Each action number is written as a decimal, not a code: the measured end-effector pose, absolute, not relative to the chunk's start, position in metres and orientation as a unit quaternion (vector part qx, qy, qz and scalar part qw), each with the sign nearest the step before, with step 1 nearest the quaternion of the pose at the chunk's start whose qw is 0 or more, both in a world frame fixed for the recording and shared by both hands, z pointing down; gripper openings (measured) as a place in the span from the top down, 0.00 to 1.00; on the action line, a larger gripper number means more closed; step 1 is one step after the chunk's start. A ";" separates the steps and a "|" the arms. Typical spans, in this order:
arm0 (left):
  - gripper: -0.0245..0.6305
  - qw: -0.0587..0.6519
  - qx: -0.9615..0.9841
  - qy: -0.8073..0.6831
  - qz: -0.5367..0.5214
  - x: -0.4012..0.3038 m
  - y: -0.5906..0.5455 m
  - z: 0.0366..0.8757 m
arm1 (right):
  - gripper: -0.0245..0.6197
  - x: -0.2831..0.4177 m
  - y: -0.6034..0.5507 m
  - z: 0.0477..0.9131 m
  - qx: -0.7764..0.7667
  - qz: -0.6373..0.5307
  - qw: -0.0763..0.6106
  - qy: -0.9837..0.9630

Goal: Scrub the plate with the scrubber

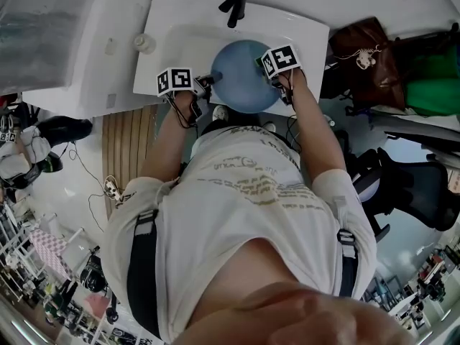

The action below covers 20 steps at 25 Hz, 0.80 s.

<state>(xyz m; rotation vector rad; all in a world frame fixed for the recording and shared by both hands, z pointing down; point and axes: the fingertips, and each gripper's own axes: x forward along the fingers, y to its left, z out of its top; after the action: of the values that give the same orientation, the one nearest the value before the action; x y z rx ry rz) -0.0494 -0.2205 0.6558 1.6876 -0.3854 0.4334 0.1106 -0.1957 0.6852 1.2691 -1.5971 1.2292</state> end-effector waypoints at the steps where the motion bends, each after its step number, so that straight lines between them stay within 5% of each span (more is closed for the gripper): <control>1: 0.84 0.626 0.737 -0.170 0.190 -0.048 -0.221 0.656 | 0.65 0.111 -0.193 0.686 0.496 0.481 0.370 -0.621; 10: 0.84 0.609 0.746 -0.182 0.200 -0.032 -0.222 0.659 | 0.65 0.078 -0.198 0.680 0.485 0.493 0.341 -0.637; 20: 0.84 0.625 0.733 -0.202 0.177 -0.033 -0.235 0.660 | 0.65 0.033 -0.193 0.669 0.442 0.442 0.388 -0.678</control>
<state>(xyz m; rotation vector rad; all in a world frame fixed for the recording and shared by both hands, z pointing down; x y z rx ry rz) -0.0331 -0.2349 0.6605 1.6821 -0.4647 0.4058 0.0327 -0.1932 0.6690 1.1240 -1.7242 1.1237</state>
